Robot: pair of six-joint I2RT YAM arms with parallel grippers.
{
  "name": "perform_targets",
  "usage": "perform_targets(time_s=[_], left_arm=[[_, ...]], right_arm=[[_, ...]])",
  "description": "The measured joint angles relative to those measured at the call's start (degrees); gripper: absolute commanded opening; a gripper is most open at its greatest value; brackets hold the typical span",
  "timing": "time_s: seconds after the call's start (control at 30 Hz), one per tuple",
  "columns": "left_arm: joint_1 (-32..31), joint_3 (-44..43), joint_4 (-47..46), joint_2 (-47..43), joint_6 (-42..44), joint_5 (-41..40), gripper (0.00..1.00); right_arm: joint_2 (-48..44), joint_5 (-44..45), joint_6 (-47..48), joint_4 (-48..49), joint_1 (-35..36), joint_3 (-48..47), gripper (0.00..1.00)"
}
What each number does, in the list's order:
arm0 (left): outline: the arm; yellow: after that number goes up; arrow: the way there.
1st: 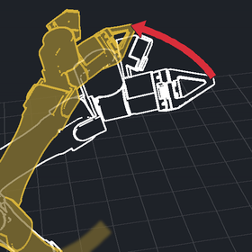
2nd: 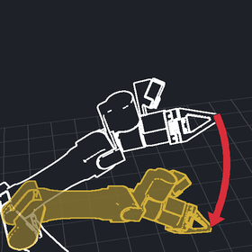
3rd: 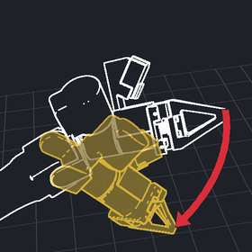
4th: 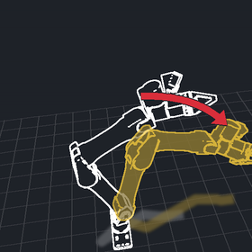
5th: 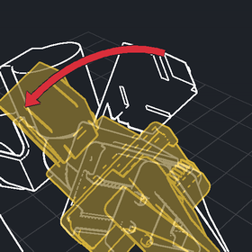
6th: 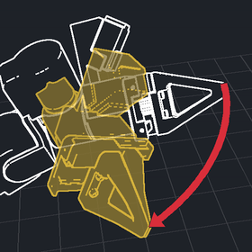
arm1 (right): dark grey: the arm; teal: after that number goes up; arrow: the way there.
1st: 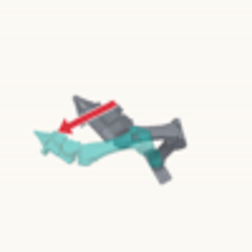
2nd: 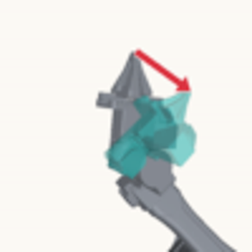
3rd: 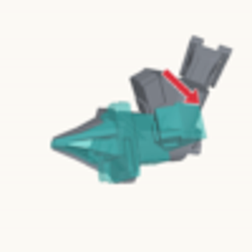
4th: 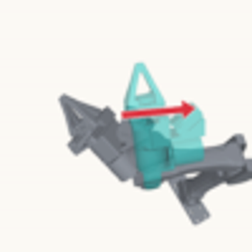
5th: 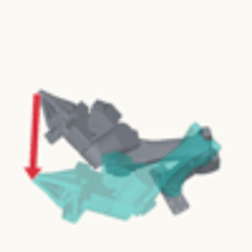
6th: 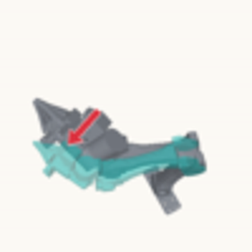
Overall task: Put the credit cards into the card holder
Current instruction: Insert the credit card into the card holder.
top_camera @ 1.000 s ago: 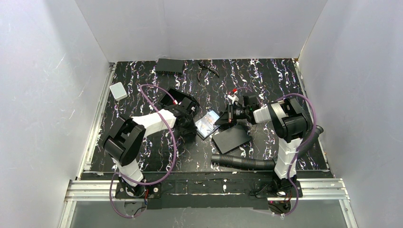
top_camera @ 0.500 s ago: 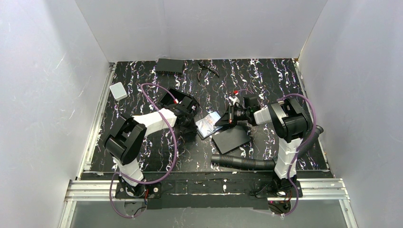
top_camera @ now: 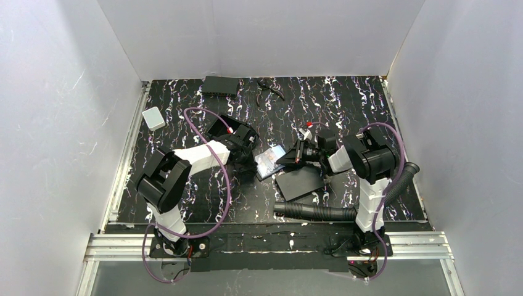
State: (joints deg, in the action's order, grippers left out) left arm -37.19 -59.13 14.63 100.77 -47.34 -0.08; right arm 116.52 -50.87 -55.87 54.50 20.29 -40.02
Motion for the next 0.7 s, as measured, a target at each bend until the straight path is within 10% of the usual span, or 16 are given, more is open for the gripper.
perform_targets(time_s=[0.2, 0.7], left_arm=[[0.0, 0.0, -0.3, 0.1, 0.8, 0.1, 0.19], [0.0, 0.0, -1.4, 0.3, 1.8, 0.6, 0.2]], right_arm=[[-0.1, 0.6, 2.8, -3.1, 0.0, -1.1, 0.23], [-8.7, 12.8, 37.8, -55.1, 1.4, -19.6, 0.58]])
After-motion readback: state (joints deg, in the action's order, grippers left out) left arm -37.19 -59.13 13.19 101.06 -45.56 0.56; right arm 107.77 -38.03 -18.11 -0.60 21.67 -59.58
